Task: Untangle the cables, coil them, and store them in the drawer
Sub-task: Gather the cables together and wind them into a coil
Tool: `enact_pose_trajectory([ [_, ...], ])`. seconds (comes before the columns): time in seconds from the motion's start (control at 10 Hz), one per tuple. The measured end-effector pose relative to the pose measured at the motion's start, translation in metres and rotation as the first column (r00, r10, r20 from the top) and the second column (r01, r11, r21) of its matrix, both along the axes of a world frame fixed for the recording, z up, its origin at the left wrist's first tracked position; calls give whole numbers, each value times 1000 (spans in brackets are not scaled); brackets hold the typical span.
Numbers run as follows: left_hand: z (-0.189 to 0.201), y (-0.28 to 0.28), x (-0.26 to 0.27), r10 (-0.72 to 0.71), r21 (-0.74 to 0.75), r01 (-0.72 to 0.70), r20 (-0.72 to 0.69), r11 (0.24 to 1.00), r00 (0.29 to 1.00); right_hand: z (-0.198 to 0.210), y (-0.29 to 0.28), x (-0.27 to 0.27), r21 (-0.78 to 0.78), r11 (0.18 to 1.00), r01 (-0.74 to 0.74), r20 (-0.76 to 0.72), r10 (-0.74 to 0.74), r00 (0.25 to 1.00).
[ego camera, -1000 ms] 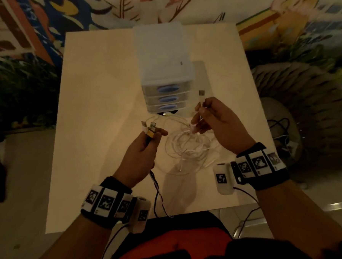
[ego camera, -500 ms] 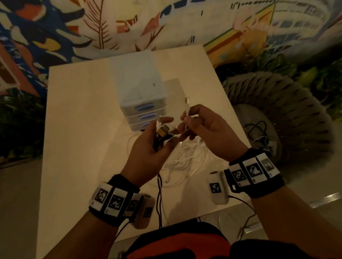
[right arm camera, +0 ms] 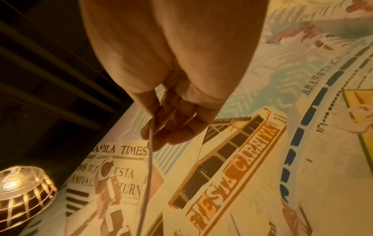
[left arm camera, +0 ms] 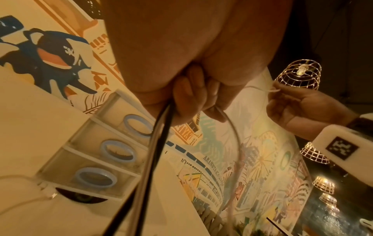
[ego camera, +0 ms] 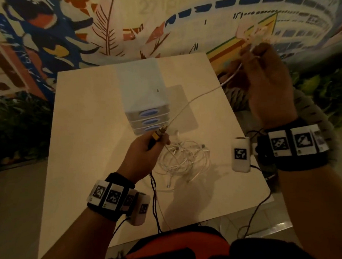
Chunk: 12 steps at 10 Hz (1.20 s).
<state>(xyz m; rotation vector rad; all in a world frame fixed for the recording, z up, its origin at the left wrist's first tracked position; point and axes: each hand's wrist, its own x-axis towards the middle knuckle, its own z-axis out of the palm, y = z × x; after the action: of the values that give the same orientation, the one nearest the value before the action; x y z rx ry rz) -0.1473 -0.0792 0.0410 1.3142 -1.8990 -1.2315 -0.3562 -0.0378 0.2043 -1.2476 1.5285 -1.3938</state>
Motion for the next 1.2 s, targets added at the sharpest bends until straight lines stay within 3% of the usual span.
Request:
enact_pose_trajectory([
  [0.1,5,1,5,-81,19,81,-19,996,997,18,13,8,-12,999,46,98,-44,994],
  [0.2,9,5,5,-197,33,198,-30,980,980,-20,-6,-6,39,997,65,138,-70,988],
  [0.3,9,6,4,-153,50,155,-41,987,987,-65,-19,-25,74,990,119,-35,-116,993],
  [0.4,6,-1,7,32,133,-9,-174,991,984,-114,-22,-31,127,992,24,-49,-18,999],
  [0.6,22,0,2,32,175,16,-265,985,964,-131,-9,22,230,921,-313,-180,356,917],
  [0.8,50,9,-5,110,37,-104,-349,994,931,-131,-13,30,236,890,-391,-195,438,878],
  [0.9,46,0,6,239,93,-222,-473,971,848,-148,-6,7,306,841,-446,-285,528,800],
  [1.0,45,-12,18,432,229,-368,-547,901,717,-177,8,-28,348,849,-397,-395,517,760],
  [1.1,49,-16,23,504,269,-431,-564,861,654,-196,25,-60,362,882,-302,-424,444,789],
  [1.2,49,-16,27,505,261,-440,-577,859,642,-212,44,-89,417,888,-193,-438,382,814],
])
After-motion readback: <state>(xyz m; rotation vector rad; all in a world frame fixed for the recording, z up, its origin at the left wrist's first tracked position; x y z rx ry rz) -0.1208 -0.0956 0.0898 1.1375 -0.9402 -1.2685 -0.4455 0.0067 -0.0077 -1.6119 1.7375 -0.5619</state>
